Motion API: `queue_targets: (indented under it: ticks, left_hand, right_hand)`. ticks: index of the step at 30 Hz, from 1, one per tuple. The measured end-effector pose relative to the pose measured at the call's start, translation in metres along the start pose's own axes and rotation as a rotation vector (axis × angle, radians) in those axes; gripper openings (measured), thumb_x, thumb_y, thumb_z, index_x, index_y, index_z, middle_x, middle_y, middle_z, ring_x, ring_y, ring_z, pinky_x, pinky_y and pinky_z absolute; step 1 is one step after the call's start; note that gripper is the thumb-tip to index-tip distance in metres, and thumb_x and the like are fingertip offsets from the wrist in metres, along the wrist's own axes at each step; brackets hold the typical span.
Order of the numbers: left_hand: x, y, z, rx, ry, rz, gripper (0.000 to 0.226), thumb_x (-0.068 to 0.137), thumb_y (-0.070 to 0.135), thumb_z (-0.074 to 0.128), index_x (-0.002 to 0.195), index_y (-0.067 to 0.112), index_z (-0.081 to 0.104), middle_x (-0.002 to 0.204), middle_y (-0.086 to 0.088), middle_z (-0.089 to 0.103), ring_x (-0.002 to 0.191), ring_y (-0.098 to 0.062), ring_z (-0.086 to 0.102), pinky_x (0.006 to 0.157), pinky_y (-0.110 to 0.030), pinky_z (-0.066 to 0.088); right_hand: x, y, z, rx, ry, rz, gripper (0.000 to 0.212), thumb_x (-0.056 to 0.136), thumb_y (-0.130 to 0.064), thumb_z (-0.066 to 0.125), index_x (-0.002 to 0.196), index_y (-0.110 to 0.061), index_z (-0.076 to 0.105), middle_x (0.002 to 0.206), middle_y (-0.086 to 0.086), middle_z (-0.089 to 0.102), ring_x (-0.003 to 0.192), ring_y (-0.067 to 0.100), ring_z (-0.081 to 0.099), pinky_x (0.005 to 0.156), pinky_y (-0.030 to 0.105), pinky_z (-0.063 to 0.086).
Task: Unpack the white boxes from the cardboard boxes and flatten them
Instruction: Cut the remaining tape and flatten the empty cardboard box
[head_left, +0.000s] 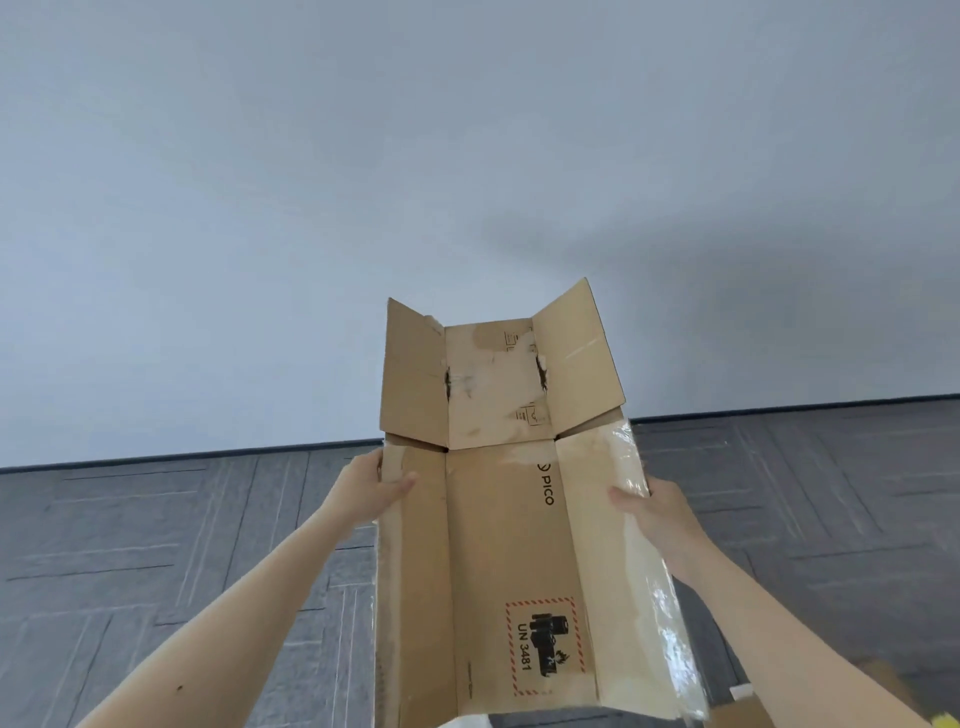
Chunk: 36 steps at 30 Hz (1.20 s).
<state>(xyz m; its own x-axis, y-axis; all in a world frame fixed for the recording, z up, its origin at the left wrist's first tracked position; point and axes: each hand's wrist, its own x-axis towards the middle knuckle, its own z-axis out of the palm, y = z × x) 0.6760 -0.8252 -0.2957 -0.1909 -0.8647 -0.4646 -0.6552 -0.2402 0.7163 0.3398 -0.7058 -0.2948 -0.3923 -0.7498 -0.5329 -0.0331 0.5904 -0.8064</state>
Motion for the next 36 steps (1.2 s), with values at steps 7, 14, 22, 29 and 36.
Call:
queue_targets:
  ticks: [7, 14, 22, 29, 36]
  left_hand:
    - [0.104, -0.048, 0.008, 0.032, -0.171, -0.099, 0.019, 0.091, 0.033, 0.068, 0.106, 0.021, 0.065, 0.099, 0.005, 0.071, 0.094, -0.016, 0.068, 0.083, -0.035, 0.056]
    - [0.177, -0.098, 0.049, 0.092, -0.252, -0.182, 0.019, 0.093, 0.031, 0.066, 0.107, 0.021, 0.06, 0.099, 0.006, 0.068, 0.095, -0.017, 0.065, 0.083, -0.032, 0.052]
    - [0.244, -0.17, 0.122, 0.108, -0.299, -0.29, 0.019, 0.092, 0.032, 0.067, 0.108, 0.025, 0.059, 0.105, 0.005, 0.068, 0.1, -0.018, 0.065, 0.086, -0.034, 0.053]
    - [0.31, -0.238, 0.187, 0.131, -0.299, -0.341, 0.022, 0.092, 0.032, 0.068, 0.11, 0.026, 0.059, 0.107, 0.004, 0.07, 0.101, -0.019, 0.066, 0.09, -0.036, 0.053]
    - [0.374, -0.295, 0.247, 0.104, -0.278, -0.373, 0.03, 0.093, 0.028, 0.068, 0.121, 0.02, 0.062, 0.11, 0.003, 0.071, 0.101, -0.019, 0.067, 0.093, -0.042, 0.055]
  right_hand:
    - [0.071, 0.023, 0.047, -0.053, 0.041, 0.194, 0.01, 0.092, -0.016, 0.066, 0.099, -0.011, 0.072, 0.091, 0.007, 0.076, 0.086, 0.026, 0.072, 0.075, 0.036, 0.057]
    - [0.144, 0.074, 0.076, -0.094, 0.026, 0.319, 0.013, 0.094, -0.016, 0.064, 0.104, -0.01, 0.07, 0.094, 0.006, 0.073, 0.086, 0.022, 0.07, 0.066, 0.029, 0.051]
    - [0.228, 0.157, 0.094, -0.147, -0.021, 0.422, 0.01, 0.095, -0.016, 0.062, 0.095, -0.01, 0.07, 0.094, 0.008, 0.072, 0.081, 0.019, 0.065, 0.065, 0.027, 0.047]
    - [0.312, 0.251, 0.114, -0.144, -0.043, 0.453, 0.012, 0.094, -0.018, 0.064, 0.098, -0.008, 0.07, 0.091, 0.003, 0.071, 0.081, 0.016, 0.064, 0.064, 0.027, 0.046]
    - [0.384, 0.333, 0.131, -0.116, -0.045, 0.443, 0.012, 0.094, -0.018, 0.064, 0.103, -0.011, 0.068, 0.094, 0.001, 0.07, 0.083, 0.013, 0.063, 0.064, 0.024, 0.045]
